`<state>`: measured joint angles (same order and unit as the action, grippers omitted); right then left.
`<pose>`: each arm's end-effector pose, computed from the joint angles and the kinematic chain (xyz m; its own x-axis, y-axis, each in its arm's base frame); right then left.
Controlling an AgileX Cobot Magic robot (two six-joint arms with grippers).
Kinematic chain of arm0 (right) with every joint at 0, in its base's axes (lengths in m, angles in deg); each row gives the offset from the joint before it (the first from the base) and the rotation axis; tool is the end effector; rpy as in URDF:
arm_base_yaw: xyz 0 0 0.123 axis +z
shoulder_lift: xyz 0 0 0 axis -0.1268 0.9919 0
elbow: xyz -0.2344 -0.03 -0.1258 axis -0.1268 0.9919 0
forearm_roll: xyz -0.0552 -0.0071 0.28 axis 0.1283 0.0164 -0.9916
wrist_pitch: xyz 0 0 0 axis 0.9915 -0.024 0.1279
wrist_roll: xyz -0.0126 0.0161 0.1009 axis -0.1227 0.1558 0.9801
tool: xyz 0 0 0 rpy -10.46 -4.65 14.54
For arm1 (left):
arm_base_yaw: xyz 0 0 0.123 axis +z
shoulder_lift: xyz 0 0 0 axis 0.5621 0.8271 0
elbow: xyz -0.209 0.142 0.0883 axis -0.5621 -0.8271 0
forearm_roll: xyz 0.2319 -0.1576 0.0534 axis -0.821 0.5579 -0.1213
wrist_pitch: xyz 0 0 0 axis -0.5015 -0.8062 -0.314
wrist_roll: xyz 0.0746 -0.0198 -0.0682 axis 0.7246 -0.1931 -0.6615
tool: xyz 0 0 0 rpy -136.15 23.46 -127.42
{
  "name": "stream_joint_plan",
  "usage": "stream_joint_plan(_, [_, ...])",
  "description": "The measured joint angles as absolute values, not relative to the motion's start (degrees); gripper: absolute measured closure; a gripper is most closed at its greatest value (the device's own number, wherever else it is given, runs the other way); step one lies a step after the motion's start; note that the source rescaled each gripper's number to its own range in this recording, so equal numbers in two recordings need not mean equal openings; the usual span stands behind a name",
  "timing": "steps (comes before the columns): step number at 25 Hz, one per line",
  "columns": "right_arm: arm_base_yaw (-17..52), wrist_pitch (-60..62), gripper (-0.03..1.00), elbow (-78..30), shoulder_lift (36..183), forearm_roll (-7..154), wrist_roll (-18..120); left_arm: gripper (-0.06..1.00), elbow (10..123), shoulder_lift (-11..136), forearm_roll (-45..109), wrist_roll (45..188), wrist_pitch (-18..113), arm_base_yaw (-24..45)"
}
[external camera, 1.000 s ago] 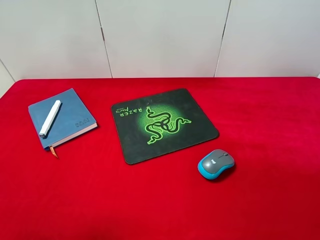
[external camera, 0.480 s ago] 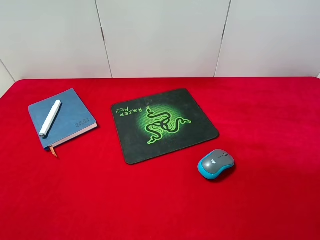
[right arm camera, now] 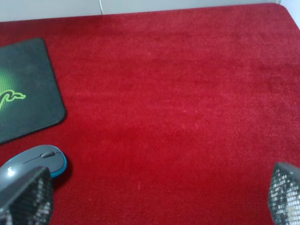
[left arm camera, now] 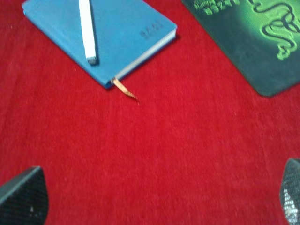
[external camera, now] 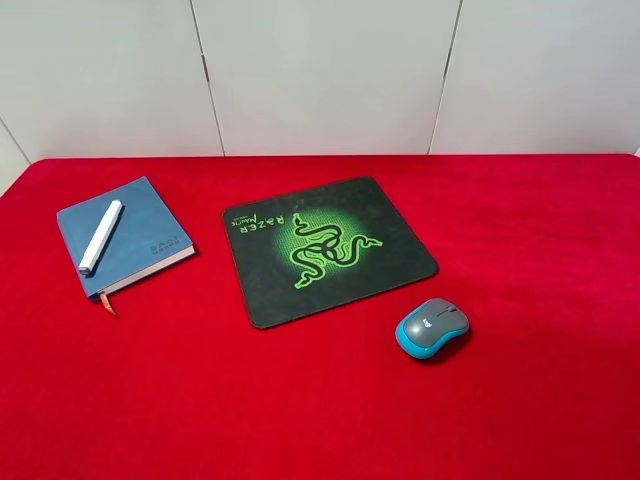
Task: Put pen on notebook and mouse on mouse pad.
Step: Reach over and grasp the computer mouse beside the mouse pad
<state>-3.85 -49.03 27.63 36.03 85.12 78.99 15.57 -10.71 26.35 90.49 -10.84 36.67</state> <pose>0.0544 -0.0026 0.2907 -0.4234 0.0293 -0.9054 0.0136 0.9996 0.0259 0.0530 -0.0103 0.2854 -0.4765 0.0505 -0.8777 0.0981 0.9952 0.0040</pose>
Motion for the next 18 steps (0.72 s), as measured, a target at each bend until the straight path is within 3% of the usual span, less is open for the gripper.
stream_joint_plan(18, [-3.85, -49.03, -0.03, 27.63, 36.03, 85.12, 78.99, -0.05, 15.34, -11.35, 25.49, 91.13, -9.67, 36.67])
